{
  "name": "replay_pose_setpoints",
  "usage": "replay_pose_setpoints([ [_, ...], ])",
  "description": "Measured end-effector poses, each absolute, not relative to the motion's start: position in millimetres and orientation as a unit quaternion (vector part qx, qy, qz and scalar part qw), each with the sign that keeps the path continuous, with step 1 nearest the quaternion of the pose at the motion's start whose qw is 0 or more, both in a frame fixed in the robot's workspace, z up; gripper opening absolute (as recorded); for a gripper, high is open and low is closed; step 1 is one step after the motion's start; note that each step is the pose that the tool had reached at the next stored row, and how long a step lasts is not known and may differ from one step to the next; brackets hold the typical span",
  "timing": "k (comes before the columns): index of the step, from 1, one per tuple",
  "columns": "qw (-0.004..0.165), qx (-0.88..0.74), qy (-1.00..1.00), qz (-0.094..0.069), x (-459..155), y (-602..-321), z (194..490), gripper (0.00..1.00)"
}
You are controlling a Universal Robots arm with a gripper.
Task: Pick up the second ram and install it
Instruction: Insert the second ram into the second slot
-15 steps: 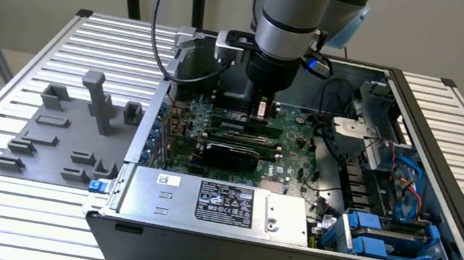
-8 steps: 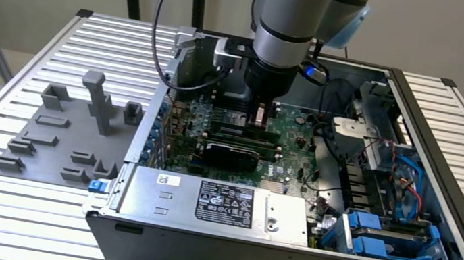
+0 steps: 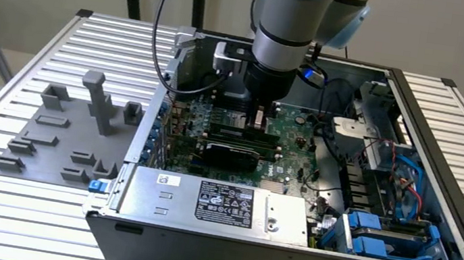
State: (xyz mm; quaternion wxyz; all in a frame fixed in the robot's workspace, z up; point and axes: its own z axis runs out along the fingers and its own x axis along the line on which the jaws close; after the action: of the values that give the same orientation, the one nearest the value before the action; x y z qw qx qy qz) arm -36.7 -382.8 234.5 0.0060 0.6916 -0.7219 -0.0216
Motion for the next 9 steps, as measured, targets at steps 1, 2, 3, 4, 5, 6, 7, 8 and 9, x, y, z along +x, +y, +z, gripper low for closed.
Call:
replay_pose_setpoints([
  [1,0.006,0.692,-0.722,-0.022,-36.7,-382.8,234.3,0.13],
  [2,0.006,0.692,-0.722,-0.021,-36.7,-382.8,234.3,0.13],
  [3,0.006,0.693,-0.721,-0.021,-36.7,-382.8,234.3,0.13],
  [4,0.006,0.693,-0.720,-0.021,-36.7,-382.8,234.2,0.13],
  [5,0.006,0.694,-0.719,-0.021,-36.6,-382.8,234.1,0.13],
  [6,0.007,0.695,-0.719,-0.021,-36.6,-382.8,233.9,0.13],
  [7,0.007,0.696,-0.718,-0.021,-36.5,-382.7,233.5,0.13],
  [8,0.007,0.696,-0.718,-0.021,-36.5,-382.8,233.1,0.13],
  [9,0.007,0.696,-0.717,-0.020,-36.4,-382.8,232.7,0.13],
])
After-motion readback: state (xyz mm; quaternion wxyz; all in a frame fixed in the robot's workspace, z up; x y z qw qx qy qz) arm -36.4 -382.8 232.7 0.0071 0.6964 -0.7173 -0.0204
